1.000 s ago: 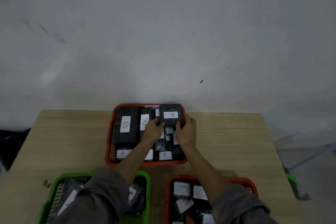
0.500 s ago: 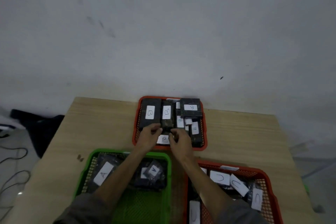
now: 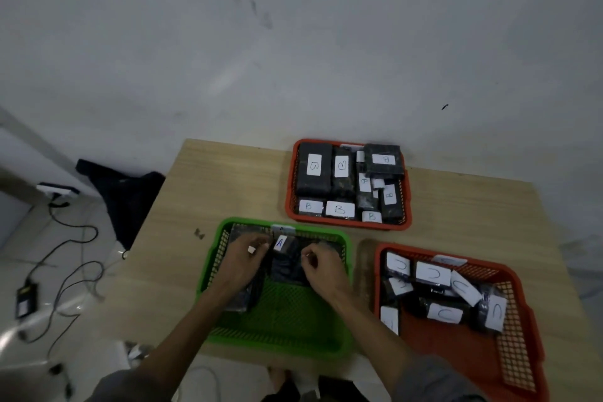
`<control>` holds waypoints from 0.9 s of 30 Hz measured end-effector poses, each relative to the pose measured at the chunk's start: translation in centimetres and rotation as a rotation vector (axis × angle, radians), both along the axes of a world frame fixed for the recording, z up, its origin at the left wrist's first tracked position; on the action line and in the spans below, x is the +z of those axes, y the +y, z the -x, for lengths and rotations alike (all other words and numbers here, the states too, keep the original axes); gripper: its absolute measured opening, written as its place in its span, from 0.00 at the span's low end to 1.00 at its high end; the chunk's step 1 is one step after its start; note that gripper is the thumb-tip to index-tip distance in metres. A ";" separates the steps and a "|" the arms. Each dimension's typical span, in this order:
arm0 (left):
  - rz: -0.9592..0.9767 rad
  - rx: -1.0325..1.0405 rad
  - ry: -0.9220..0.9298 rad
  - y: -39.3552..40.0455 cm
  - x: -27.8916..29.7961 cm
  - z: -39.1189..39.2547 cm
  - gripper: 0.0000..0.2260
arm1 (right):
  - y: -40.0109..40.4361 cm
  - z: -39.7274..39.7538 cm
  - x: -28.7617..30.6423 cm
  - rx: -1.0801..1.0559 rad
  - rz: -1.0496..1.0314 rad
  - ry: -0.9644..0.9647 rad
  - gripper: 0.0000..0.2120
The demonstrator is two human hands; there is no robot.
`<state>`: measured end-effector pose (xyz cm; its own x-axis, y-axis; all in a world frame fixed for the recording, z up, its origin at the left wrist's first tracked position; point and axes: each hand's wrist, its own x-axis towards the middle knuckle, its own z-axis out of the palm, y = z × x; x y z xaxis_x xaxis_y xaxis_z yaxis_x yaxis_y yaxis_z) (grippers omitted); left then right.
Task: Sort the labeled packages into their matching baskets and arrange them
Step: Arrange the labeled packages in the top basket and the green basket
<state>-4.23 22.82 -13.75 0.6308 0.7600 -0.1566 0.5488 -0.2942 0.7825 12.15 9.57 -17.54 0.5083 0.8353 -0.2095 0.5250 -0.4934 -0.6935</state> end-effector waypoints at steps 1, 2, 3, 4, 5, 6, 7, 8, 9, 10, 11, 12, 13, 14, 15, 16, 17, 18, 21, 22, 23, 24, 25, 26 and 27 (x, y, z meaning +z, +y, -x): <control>-0.068 -0.002 -0.004 -0.3 -0.3 0.8 0.07 | -0.2 0.6 -0.1 0.006 0.001 -0.001 0.07; -0.145 0.011 0.005 -0.6 -0.7 1.6 0.09 | -0.5 1.3 -0.2 0.014 0.004 -0.001 0.07; -0.209 0.037 0.040 -0.8 -1.1 2.4 0.12 | -0.7 1.9 -0.4 0.024 0.006 0.000 0.06; -0.239 0.067 0.100 -0.9 -1.5 3.2 0.18 | -0.9 2.5 -0.5 0.036 0.009 0.001 0.06; -0.233 0.082 0.178 -0.8 -2.0 3.9 0.25 | -1.2 3.2 -0.7 0.046 0.010 0.003 0.06; -0.199 0.080 0.270 -0.7 -2.4 4.5 0.32 | -1.4 3.8 -0.8 0.052 0.015 0.012 0.06; -0.148 0.066 0.361 -0.6 -2.8 4.8 0.39 | -1.5 4.3 -1.0 0.050 0.023 0.032 0.07; -0.096 0.050 0.432 -0.6 -3.0 4.9 0.44 | -1.7 4.7 -1.2 0.042 0.032 0.055 0.07; -0.064 0.041 0.465 -0.7 -3.2 5.1 0.47 | -1.7 5.2 -1.3 0.033 0.037 0.079 0.07; -0.066 0.045 0.470 -0.8 -3.4 5.2 0.49 | -1.8 5.7 -1.4 0.020 0.041 0.104 0.07; -0.092 0.060 0.464 -1.1 -3.5 5.2 0.49 | -1.8 6.1 -1.5 0.003 0.048 0.128 0.08; -0.130 0.082 0.460 -1.5 -3.5 5.1 0.48 | -1.7 6.4 -1.4 -0.018 0.058 0.151 0.08; -0.170 0.102 0.465 -1.9 -3.5 4.9 0.47 | -1.7 6.6 -1.4 -0.042 0.070 0.171 0.09; -0.207 0.115 0.478 -2.4 -3.5 4.7 0.46 | -1.6 6.7 -1.4 -0.068 0.083 0.188 0.10; -0.232 0.122 0.495 -2.9 -3.5 4.5 0.46 | -1.6 6.7 -1.4 -0.092 0.095 0.201 0.11; -0.241 0.130 0.507 -3.2 -3.6 4.4 0.45 | -1.6 6.7 -1.5 -0.111 0.106 0.207 0.11; -0.241 0.143 0.509 -3.3 -3.6 4.4 0.44 | -1.6 6.6 -1.5 -0.122 0.119 0.211 0.11; -0.251 0.160 0.509 -3.3 -3.6 4.5 0.43 | -1.6 6.6 -1.5 -0.120 0.138 0.209 0.12; -0.311 0.178 0.572 -3.0 -3.7 4.9 0.41 | -1.7 6.7 -1.8 -0.101 0.224 0.199 0.16; -0.317 0.157 0.608 -2.9 -3.8 4.9 0.44 | -1.6 6.9 -1.8 -0.135 0.238 0.221 0.16; -0.318 0.123 0.651 -2.8 -3.8 4.9 0.47 | -1.5 7.0 -1.9 -0.206 0.243 0.273 0.16; -0.322 0.090 0.686 -2.7 -3.9 5.0 0.49 | -1.3 7.1 -2.0 -0.313 0.239 0.366 0.16; -0.327 0.067 0.698 -2.6 -4.0 5.0 0.50 | -1.0 7.1 -2.1 -0.439 0.229 0.478 0.16; -0.331 0.057 0.692 -2.5 -4.1 5.1 0.48 | -0.7 7.0 -2.0 -0.559 0.212 0.578 0.15; -0.335 0.056 0.678 -2.3 -4.2 5.3 0.46 | -0.5 6.9 -1.9 -0.659 0.188 0.648 0.15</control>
